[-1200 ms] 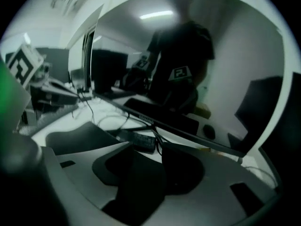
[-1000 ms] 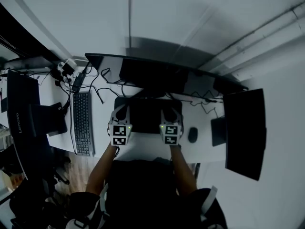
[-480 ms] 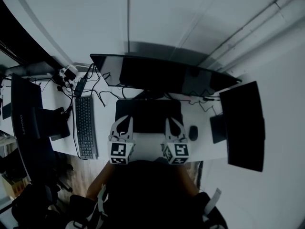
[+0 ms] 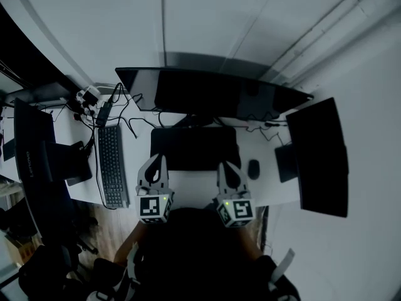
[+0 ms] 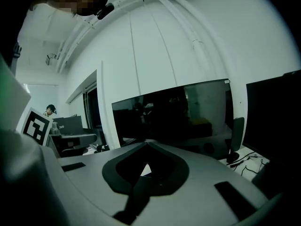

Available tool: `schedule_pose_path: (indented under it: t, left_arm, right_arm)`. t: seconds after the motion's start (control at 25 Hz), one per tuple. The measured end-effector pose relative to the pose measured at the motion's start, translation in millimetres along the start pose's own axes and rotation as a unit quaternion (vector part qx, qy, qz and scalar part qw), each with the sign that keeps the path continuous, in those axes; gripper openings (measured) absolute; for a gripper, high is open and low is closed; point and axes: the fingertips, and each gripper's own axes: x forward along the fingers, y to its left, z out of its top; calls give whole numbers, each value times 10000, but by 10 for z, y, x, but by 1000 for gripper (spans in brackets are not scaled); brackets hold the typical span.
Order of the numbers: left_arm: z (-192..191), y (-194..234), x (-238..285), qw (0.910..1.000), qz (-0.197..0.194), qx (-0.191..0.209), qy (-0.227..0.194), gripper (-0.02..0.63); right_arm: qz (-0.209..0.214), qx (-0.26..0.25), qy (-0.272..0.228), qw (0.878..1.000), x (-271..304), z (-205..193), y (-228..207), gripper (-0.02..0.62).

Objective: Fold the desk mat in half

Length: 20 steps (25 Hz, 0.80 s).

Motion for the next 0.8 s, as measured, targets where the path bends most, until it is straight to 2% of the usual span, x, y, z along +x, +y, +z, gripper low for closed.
schedule_pose_path:
  t: [0.2,0.44,0.8]
  left_arm:
    - [82,-19,-47,9998,61,-100,-129,6]
    - [15,-5,-52,10000,77,20,-25,6]
    - [21,-75,-39,9999,13,50,-104,6]
  right_arm:
    - [24,-130,34,9999,-42,-54,-24,6]
    - [38,37,-2,10000,-39,-14,-12,6]
    - [17,25,21,10000,-38,-7,-32,6]
